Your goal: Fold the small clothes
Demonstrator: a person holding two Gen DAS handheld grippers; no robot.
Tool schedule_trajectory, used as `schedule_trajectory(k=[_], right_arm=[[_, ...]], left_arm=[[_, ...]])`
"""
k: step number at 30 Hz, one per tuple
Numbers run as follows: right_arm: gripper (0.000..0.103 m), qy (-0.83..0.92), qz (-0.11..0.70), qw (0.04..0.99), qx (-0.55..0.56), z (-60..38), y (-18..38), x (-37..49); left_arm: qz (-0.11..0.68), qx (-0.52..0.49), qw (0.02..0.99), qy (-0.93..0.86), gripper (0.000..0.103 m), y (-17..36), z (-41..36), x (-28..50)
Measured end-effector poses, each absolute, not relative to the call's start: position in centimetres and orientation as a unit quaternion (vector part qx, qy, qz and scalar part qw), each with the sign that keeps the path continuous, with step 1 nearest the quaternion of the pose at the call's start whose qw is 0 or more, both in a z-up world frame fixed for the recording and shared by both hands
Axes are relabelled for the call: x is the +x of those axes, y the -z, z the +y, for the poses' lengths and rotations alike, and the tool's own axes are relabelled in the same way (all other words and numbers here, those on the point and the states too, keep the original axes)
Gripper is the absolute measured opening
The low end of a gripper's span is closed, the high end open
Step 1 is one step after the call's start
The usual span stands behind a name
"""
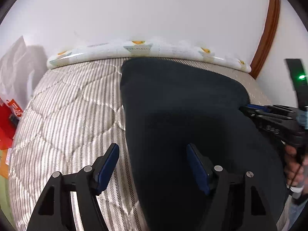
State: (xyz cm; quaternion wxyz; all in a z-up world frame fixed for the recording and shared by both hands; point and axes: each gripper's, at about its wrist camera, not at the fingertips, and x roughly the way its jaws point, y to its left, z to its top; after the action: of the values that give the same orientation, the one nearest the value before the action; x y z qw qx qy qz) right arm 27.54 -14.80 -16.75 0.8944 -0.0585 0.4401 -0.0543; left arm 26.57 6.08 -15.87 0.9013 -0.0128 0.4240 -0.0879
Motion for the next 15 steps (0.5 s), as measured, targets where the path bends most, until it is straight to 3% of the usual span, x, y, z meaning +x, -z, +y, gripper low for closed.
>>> schedule_trajectory(k=[7, 15], right_arm=[[0.02, 0.048, 0.43, 0.9, -0.053, -15.1, 16.3, 27.0], [0.023, 0.006, 0.388, 0.92, -0.043, -15.1, 14.9, 19.2]], left_arm=[[0.429, -0.019, 0.899, 0.083, 0.072, 15.8, 6.1, 26.6], [0.429, -0.012, 0.899, 0.085, 0.072, 15.1, 5.9, 22.8]])
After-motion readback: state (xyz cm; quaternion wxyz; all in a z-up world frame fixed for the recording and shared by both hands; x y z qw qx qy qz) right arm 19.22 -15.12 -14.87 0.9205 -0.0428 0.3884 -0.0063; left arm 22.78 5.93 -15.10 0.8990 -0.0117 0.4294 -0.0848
